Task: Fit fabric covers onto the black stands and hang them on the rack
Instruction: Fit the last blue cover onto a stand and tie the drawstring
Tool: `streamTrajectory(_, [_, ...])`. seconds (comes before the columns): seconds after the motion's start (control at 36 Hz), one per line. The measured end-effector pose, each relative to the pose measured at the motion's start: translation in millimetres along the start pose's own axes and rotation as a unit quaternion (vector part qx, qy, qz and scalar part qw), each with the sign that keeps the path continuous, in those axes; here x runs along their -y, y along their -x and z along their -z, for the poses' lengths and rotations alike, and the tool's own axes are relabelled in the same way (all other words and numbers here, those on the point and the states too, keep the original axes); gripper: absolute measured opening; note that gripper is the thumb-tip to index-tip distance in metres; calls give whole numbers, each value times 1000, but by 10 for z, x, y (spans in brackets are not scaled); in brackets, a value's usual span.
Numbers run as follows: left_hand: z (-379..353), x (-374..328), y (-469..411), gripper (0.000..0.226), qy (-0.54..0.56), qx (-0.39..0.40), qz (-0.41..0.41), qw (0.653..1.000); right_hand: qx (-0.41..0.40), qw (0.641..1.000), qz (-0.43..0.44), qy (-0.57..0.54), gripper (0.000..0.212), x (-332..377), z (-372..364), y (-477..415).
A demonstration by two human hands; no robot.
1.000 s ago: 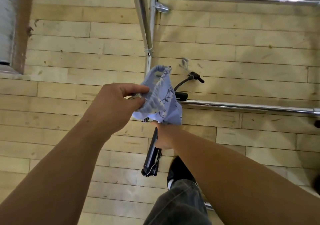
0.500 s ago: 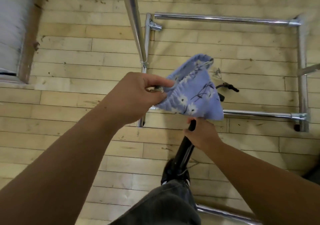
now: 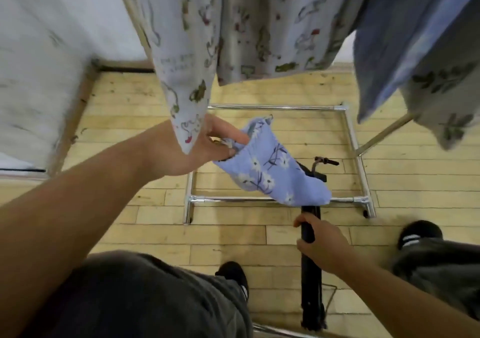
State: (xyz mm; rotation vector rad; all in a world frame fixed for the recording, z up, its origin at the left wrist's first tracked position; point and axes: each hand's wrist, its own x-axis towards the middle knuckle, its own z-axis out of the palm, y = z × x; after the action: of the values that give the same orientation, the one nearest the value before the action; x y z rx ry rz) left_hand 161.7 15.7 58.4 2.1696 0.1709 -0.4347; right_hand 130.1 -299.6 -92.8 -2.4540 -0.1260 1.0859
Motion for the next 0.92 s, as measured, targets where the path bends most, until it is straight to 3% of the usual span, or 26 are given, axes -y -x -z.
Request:
streamTrajectory(0.14, [-192, -523, 317, 29, 37, -2, -10, 999, -40, 999, 19, -19, 32, -118, 167, 446])
streamTrajectory(0.39, [-1038, -1007, 1126, 31, 123, -95, 29, 987, -113, 987, 70, -89, 34, -386, 356, 1166])
streamTrajectory(0.56, [-1422, -1126, 1564, 31, 135, -117, 58, 982, -159, 977, 99, -104, 42, -661, 340, 1624])
streamTrajectory(0.78, [-1705, -826, 1633, 27, 119, -185, 48, 974, -153, 970, 112, -153, 39, -805, 256, 1991])
streamTrajectory(0.92, [-1857, -562, 1581, 31, 96, -179, 74, 976, -146, 966, 134, -167, 39, -690, 244, 2020])
